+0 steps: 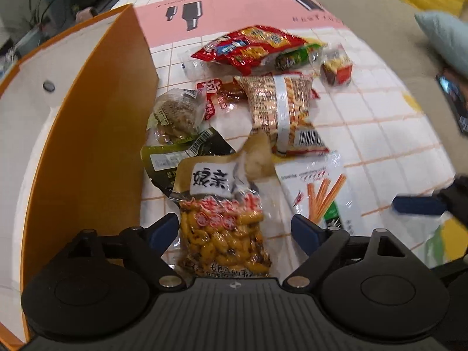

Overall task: Organize snacks
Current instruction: 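Lower the left tool onto the yellow peanut bag while the right tool reaches the white stick-snack bag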

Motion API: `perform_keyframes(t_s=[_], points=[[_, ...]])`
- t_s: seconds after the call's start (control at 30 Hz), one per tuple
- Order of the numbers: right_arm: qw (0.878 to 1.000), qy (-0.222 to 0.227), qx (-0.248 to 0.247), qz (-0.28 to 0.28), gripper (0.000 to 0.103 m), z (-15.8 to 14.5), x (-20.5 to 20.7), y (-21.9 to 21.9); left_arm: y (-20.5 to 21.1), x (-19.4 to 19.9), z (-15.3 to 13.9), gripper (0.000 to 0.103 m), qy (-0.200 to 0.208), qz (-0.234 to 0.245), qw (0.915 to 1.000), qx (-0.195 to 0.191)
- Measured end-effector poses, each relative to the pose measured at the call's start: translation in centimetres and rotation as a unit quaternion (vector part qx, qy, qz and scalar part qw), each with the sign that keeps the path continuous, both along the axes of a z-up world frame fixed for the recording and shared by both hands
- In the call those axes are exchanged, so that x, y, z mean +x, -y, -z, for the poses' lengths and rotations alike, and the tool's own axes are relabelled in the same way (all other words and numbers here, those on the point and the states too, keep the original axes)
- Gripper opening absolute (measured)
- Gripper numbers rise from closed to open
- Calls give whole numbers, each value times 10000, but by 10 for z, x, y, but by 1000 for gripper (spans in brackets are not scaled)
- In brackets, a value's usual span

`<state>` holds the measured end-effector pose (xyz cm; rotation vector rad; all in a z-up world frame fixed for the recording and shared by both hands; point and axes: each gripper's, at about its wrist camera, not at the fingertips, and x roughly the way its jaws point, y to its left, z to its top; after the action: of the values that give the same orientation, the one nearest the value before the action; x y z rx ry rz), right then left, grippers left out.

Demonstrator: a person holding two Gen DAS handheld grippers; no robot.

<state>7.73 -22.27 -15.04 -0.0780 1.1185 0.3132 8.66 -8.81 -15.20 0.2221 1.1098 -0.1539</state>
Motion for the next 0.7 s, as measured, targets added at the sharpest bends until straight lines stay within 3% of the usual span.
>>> perform_keyframes(t_s=[0.1,0.17,0.37,0.53,0.7], points=[[10000,-22,28,33,81,1,1,1,3,-3,1,79,108,43,9997,236],[10000,-39,19,85,83,2,2,3,0,-4,-2,71,186,26,9995,235],[9994,-46,4,336,83,3,4,12,-3,-9,-11,64,267,84,9995,-153],[9990,-39,1,441,82,3,3,15,-6,-14,-20,63,213,278,9959,-833],[9992,35,59,398,78,0,2,15,-23,-16,-22,63,-8,7,9915,-1299]])
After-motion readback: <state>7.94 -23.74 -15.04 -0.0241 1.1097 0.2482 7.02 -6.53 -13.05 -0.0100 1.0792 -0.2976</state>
